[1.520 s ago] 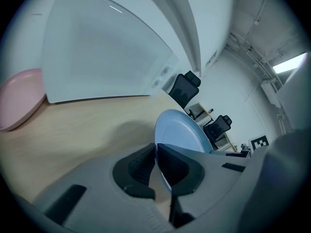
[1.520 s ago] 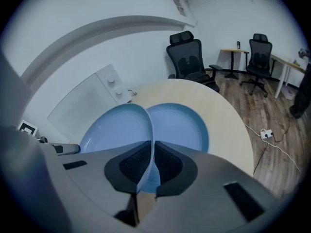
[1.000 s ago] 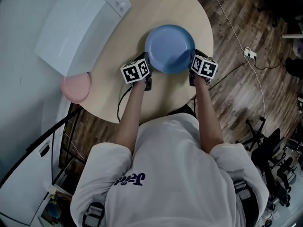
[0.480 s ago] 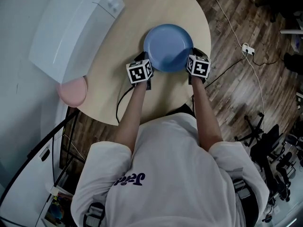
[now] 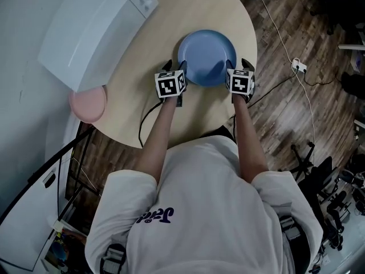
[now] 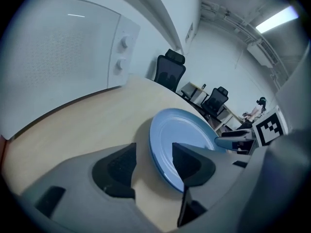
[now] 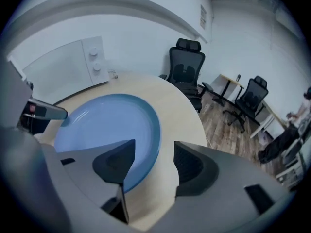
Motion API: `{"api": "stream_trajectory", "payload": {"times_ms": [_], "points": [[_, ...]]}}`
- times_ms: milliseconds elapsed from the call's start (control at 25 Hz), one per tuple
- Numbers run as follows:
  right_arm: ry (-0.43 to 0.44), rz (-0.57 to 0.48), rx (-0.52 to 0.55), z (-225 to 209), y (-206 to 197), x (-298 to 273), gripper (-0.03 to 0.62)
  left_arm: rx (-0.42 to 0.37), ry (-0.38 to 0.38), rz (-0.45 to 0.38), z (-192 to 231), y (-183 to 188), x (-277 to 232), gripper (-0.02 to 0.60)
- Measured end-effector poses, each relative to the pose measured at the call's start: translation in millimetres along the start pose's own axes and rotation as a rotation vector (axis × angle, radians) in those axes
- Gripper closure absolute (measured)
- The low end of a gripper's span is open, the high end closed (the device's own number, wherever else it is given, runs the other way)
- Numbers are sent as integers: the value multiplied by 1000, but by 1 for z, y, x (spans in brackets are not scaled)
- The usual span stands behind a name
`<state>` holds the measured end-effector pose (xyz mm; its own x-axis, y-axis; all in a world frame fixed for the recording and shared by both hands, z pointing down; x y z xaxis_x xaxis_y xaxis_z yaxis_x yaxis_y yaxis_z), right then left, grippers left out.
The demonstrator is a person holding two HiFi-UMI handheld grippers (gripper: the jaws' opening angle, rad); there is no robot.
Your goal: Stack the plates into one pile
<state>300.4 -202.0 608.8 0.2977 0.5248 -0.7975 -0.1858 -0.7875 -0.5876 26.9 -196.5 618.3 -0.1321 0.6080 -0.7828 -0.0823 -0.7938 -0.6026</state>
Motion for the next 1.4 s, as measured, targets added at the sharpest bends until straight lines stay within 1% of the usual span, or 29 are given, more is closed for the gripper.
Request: {"api": "stream_trajectory", "payload": {"times_ms": [80, 200, 400, 600, 800, 1000, 1080, 1200, 1400], "points": [[-4, -3, 87, 10, 11, 6, 355, 16, -3, -6, 4, -1, 7, 360], [48, -42, 158, 30, 28, 8, 355, 19, 7, -21, 14, -2, 18, 360], [224, -55, 241, 80, 46, -5, 355, 69, 52, -60, 42, -7, 41, 360], [383, -40, 342, 142, 55, -18, 355, 136, 143, -98, 83, -20, 70, 360], [516, -3, 431, 205, 55, -34, 355, 257, 240, -113, 132, -47, 97, 361], [640, 44, 458, 265, 46, -53, 355, 379, 335, -120, 183, -84, 129, 361], [695, 78, 454, 289, 40, -62, 355, 417, 382, -132, 202, -98, 143, 362], [793, 126, 412, 326, 32, -73, 355, 482, 448, -145, 231, -119, 162, 362], [910, 195, 404, 380, 18, -89, 355, 670, 527, -168, 272, -156, 186, 362]]}}
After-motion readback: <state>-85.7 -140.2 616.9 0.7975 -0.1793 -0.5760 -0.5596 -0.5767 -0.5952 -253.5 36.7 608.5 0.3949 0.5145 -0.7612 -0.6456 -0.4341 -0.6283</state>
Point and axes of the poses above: the fingertips, and each gripper's own axes: x backward along the fingers, z to its left, y out of its top, the point moved 9 cm from there along x, backward along the fingers, and after that the axes turned 15 degrees about y, right-handed, at the moved point
